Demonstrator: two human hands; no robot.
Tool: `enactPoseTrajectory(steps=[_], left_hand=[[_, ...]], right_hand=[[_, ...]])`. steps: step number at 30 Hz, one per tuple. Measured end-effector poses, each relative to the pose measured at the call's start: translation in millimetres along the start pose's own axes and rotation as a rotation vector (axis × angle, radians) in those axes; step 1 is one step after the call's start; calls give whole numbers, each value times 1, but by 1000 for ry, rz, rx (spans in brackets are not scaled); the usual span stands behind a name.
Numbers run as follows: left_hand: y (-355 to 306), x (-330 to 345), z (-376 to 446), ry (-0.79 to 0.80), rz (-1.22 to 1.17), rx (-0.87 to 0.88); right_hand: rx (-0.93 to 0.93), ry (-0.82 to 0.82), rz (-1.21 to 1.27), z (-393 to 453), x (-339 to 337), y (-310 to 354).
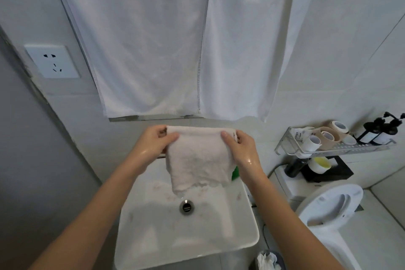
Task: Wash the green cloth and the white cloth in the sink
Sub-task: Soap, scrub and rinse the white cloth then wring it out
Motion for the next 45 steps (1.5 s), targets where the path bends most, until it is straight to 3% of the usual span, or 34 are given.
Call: enactPoseTrajectory(steps=[4,7,10,16,20,23,28,32,36,39,42,45], left_hand=[[28,22,-10,-158,-194,-81],[57,47,-21,-161,-283,-205],[82,74,-28,-120,-283,-279],[109,132,-36,-75,-32,-223],[141,176,-38,-42,146,-241],[174,212,-39,-4,210,-338],[230,270,-45,42,18,-542],[261,267,-25,-112,43,-571],[291,251,-6,-250,180,-578],[308,247,-2,-232,367,-607],[328,244,-17,-239,396,-759],[325,237,-30,-275,493,-789]], right_hand=[[465,176,520,3,10,-62],[527,182,596,3,-4,-86],[434,100,467,3,-37,-103],[87,-273,-205,12,-104,-113],[98,-318,-429,43,-140,-145],[148,-317,-488,73,-165,-174],[255,-293,-457,129,-201,-218],[285,-197,-545,177,-194,-231],[330,-162,-538,218,-175,-237],[431,-105,-464,234,-160,-258],[545,-86,-481,239,-156,-287],[423,-147,-544,238,-160,-286]])
Point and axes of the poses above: each hand's wrist, its own z-axis towards the middle knuckle, its own x-axis out of the palm, y = z × x, the point moved 10 cm from there along z, towards the middle knuckle, and after that the axes turned 15 degrees about x, right-handed, at the moved point
